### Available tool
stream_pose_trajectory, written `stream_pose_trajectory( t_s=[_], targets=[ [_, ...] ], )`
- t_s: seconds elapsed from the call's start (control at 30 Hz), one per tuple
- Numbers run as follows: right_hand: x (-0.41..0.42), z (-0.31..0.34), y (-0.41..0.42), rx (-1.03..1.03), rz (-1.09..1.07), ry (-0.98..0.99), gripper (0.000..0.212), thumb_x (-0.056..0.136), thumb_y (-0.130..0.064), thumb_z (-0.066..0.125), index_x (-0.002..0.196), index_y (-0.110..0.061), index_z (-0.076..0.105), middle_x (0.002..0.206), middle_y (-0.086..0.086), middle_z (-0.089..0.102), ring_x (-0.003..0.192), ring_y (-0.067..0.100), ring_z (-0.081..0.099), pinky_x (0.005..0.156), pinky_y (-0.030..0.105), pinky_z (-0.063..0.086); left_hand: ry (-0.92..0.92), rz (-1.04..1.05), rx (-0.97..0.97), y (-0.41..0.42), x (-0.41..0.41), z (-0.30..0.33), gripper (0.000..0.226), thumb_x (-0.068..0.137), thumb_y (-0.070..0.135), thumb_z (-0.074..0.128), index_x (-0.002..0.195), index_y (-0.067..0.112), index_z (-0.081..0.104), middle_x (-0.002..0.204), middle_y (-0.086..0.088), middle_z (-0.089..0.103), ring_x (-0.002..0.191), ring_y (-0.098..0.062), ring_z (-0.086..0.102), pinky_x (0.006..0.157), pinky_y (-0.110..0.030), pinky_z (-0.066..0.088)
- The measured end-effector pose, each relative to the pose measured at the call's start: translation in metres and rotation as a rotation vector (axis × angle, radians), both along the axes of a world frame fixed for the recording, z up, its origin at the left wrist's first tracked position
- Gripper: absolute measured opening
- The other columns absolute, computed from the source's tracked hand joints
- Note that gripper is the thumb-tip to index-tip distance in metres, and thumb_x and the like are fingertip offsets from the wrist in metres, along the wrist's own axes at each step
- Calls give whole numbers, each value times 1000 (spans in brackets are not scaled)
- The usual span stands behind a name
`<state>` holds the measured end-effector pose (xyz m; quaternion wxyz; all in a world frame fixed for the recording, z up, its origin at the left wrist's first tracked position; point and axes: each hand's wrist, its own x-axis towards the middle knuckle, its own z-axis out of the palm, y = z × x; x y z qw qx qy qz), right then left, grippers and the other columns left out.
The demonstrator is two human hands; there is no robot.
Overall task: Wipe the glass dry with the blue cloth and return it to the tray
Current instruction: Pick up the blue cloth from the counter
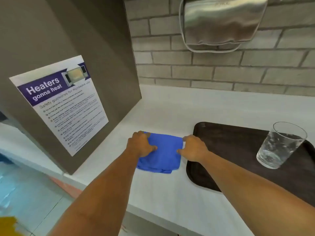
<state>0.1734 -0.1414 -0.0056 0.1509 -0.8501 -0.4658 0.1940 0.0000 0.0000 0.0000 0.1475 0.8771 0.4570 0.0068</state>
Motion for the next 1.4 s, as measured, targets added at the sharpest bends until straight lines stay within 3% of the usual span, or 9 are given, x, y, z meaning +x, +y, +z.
stream_pose_trajectory(
  t_s=[0.17,0.63,0.8,0.9,1.0,1.07,1.17,1.3,1.4],
  targets=[
    [-3,-13,11,-53,79,-260,49,92,-55,54,121,-17,60,129,4,60,124,28,46,99,43,35,90,36,-13,6,-4,-19,95,78,69,59,152,20,24,155,-7,28,138,-28,28,107,-45,31],
    [-10,-21,24,-125,60,-248,44,93,-44,56,129,-18,54,132,4,51,127,27,42,98,43,31,-52,121,-78,8,0,-29,81,67,62,75,132,19,51,129,-5,46,122,-26,42,96,-40,34],
    [-16,-24,29,-50,69,-217,37,93,-23,53,130,-26,57,125,1,53,121,26,43,91,39,28,-230,160,-218,2,2,-29,39,71,38,81,96,13,65,94,-1,67,95,-27,63,88,-39,44],
    [-18,-28,28,42,46,-187,34,92,-15,49,119,-29,64,114,-4,63,114,22,49,85,35,24,-360,191,-388,1,0,-27,31,75,28,79,75,5,58,77,-12,61,74,-29,59,74,-38,48],
    [-17,-23,28,180,-116,101,21,92,-13,48,101,-25,63,99,-5,66,102,22,58,89,36,33,-573,243,-607,0,-1,-14,29,82,28,74,86,1,64,91,-12,70,82,-27,64,79,-40,52],
    [-16,-10,26,355,-279,512,14,92,-7,51,90,-19,58,92,3,62,92,25,60,86,39,45,-769,270,-807,-3,1,-1,29,88,26,68,106,3,66,113,-16,71,103,-33,66,98,-48,50],
    [-14,15,11,588,-435,1062,13,94,1,52,87,-10,58,86,13,61,82,28,59,72,41,51,-991,189,-1079,-12,11,17,40,95,25,57,129,3,54,130,-18,63,120,-35,59,104,-49,44],
    [-3,38,-29,771,-536,1352,9,97,-10,56,96,-12,65,86,7,66,80,25,63,76,40,50,-1132,130,-1225,-38,38,36,45,94,26,58,136,8,51,131,-15,63,119,-33,60,94,-45,50],
    [15,41,-70,840,-622,1359,10,97,-9,57,103,-11,65,98,11,69,85,27,66,80,41,53,-1145,118,-1304,-64,65,39,43,93,26,59,134,13,55,128,-13,66,117,-31,62,92,-45,52]
  ],
)
